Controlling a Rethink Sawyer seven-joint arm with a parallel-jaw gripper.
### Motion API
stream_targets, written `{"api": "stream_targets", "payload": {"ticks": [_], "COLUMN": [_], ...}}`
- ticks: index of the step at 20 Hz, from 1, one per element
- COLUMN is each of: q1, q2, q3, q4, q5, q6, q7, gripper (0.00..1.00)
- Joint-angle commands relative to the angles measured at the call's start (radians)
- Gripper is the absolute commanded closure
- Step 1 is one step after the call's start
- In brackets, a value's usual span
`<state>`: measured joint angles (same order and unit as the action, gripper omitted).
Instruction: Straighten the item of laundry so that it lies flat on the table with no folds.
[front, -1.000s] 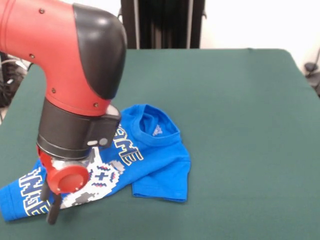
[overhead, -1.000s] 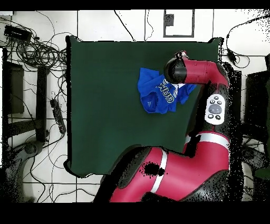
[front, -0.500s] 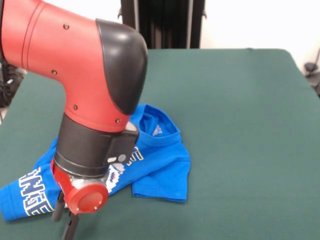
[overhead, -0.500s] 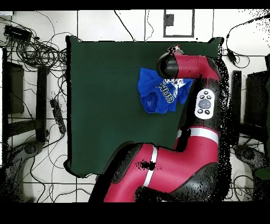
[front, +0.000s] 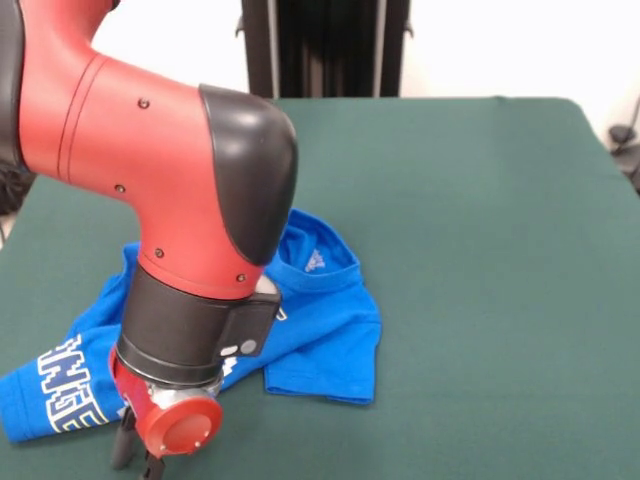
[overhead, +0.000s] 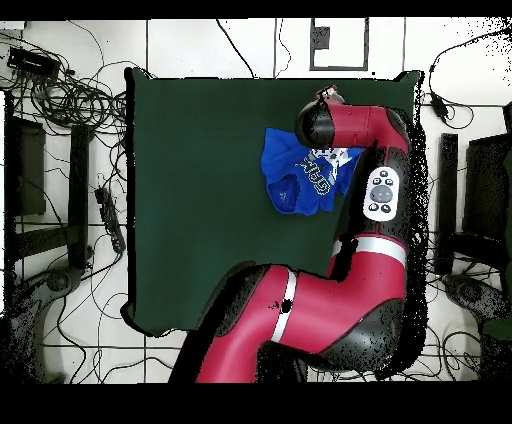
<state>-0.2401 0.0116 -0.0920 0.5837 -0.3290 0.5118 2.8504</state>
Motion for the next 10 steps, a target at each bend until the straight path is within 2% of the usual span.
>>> {"api": "stream_targets", "payload": {"ticks": [1, 10], "q1": [-0.001, -0.002], "q2": [0.068, 0.008], "q3": [0.117, 0.069], "q4": [0.101, 0.205], "q5": [0.026, 0.017], "q6": [-0.006, 0.010], "q7": [-0.083, -0.060], "gripper": [0.00, 0.00]}}
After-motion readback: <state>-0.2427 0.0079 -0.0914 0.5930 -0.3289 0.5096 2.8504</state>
